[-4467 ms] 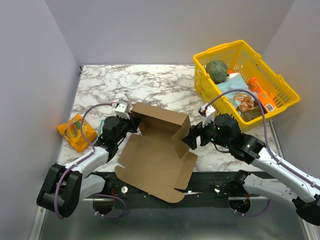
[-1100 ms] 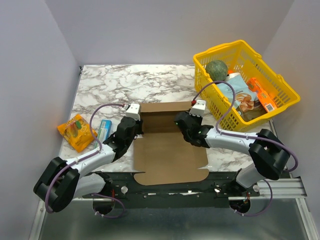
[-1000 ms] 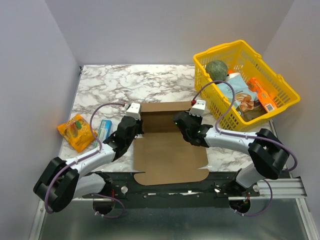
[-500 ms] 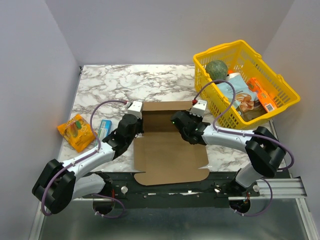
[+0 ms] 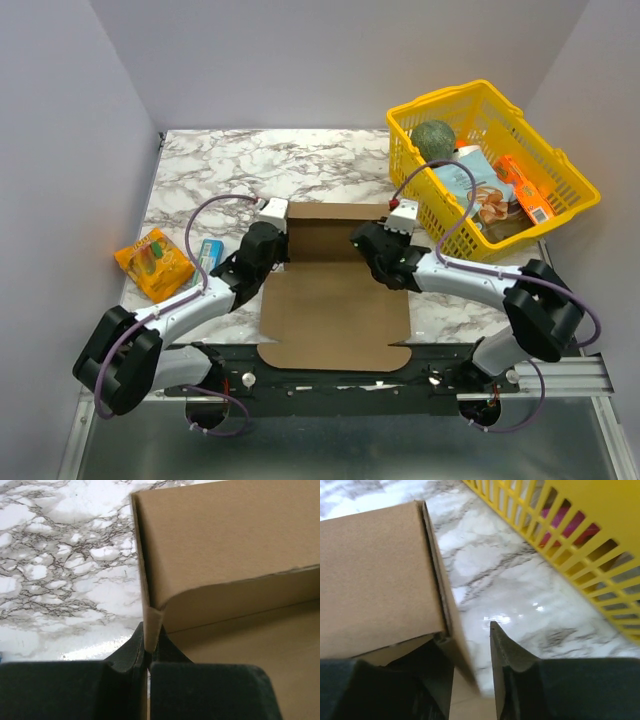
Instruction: Fold the paper box
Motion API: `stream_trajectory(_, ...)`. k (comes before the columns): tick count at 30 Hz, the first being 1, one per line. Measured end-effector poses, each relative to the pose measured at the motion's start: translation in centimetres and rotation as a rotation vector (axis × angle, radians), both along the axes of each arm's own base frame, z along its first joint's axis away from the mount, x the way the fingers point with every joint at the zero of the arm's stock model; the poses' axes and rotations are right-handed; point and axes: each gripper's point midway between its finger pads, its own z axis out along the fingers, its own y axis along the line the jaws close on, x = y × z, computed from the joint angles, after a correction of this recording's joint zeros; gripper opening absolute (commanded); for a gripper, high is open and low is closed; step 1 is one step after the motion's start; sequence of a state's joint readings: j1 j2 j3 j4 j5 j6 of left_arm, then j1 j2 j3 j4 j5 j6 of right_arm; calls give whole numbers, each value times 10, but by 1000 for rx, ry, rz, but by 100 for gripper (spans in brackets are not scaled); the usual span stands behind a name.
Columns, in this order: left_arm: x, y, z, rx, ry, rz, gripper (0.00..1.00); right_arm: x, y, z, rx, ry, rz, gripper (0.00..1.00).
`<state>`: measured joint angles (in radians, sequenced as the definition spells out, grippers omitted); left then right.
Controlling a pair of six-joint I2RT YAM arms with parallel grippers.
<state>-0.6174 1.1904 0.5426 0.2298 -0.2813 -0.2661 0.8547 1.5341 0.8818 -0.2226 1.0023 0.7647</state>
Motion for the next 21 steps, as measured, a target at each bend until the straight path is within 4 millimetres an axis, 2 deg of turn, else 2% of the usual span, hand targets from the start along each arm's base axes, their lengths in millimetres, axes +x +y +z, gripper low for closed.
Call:
stream_trajectory(1,1,0,-2,4,3,-2,1,-2,-4,-1,3,5,15,72)
stream_trajectory(4,5,-1,-6,19,9,-6,15,-10,-8,-1,9,22,73,81)
stream_trajectory(5,7,-2,-6,20,8,-13,29,-11,-7,1,13,25,94,86)
stream_trajectory(7,10,-6,-6,20,6,-33,40,-15,0,6,32,29,137,92)
stream_trajectory(8,11,-9,-6,20,8,-53,51,-18,4,9,41,30,163,95)
stream_trajectory(10,10,-16,-6,19,11,-96,62,-25,12,13,65,33,209,98)
stream_trajectory(11,9,-19,-6,15,12,-114,71,-30,14,14,77,37,232,100)
stream_trajectory(14,4,-28,-6,9,15,-179,85,-47,14,16,109,53,292,100)
stream_trajectory(17,-1,-35,-4,1,15,-232,93,-60,7,21,128,58,331,100)
stream_trajectory(21,-7,-38,5,-24,5,-263,98,-75,0,34,146,46,398,100)
